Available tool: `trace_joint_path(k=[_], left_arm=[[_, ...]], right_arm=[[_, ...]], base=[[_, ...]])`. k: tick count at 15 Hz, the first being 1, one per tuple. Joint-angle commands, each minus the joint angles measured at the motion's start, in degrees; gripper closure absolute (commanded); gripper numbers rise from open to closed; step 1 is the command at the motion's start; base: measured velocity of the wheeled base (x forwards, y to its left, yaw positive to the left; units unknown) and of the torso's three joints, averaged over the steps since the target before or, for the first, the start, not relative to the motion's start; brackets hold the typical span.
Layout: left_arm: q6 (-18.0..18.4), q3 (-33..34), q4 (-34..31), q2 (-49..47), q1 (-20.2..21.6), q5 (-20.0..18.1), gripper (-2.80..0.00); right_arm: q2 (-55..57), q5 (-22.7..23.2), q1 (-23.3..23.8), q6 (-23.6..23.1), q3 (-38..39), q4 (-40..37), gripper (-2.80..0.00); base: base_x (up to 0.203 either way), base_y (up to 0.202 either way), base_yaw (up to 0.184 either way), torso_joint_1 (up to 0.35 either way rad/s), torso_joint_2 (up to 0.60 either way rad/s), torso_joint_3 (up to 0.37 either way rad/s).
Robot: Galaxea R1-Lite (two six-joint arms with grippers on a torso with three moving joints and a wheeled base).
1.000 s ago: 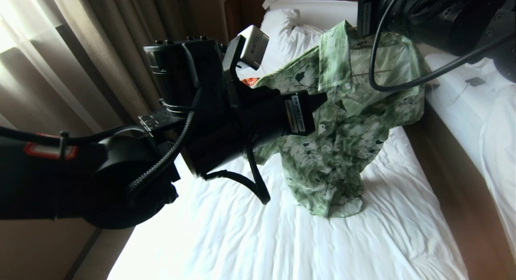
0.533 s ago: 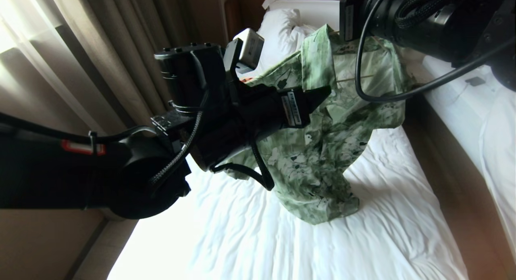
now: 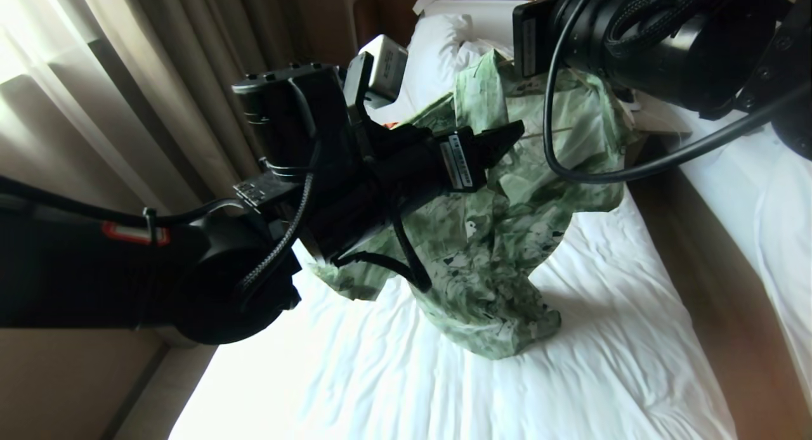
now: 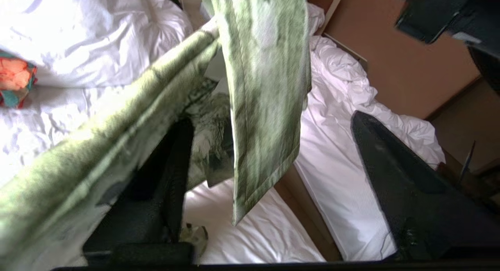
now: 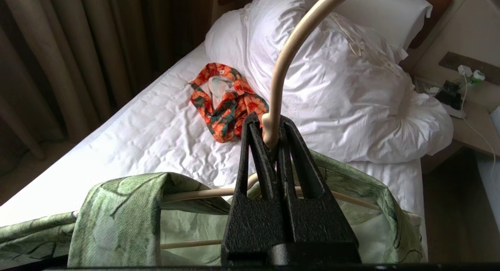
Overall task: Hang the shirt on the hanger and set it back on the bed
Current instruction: Take the clothes hanger out of the clothes
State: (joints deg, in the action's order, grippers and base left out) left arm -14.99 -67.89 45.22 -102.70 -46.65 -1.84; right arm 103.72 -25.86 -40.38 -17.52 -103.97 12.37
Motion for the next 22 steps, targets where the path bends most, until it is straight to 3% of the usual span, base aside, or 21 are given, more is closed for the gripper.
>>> trace_joint_path(k=[1, 8, 16, 20, 22], left_arm=[[-0.12, 0.04, 0.66, -0.22, 0.07, 0.0, 0.0], [0.03, -0.05, 0.74, -0.3, 1.73, 0.04, 0.0], [-0.03, -5.16, 0.58, -0.45, 13.25, -0.9, 0.0], [0.05, -4.61, 0.66, -1.22, 18.82, -8.53, 0.0], [0.22, -4.29, 0.68, -1.52, 20.26, -9.28, 0.0]], right_arm=[[-0.01, -0.16, -0.14, -0.14, 0.25, 0.11, 0.0], [0.08, -0.46, 0.45, -0.15, 0.35, 0.11, 0.0], [0.35, -0.27, 13.51, -0.21, -0.18, 0.19, 0.0], [0.67, 0.62, 17.85, -0.14, -0.79, 0.28, 0.0], [1.18, 0.63, 18.35, -0.08, -1.02, 0.28, 0.0]], base=[[0.0, 0.0, 0.0, 0.0, 0.0, 0.0], [0.0, 0.0, 0.0, 0.0, 0.0, 0.0], [0.0, 0.0, 0.0, 0.0, 0.0, 0.0], [0.0, 0.0, 0.0, 0.0, 0.0, 0.0], [0.0, 0.0, 0.0, 0.0, 0.0, 0.0]])
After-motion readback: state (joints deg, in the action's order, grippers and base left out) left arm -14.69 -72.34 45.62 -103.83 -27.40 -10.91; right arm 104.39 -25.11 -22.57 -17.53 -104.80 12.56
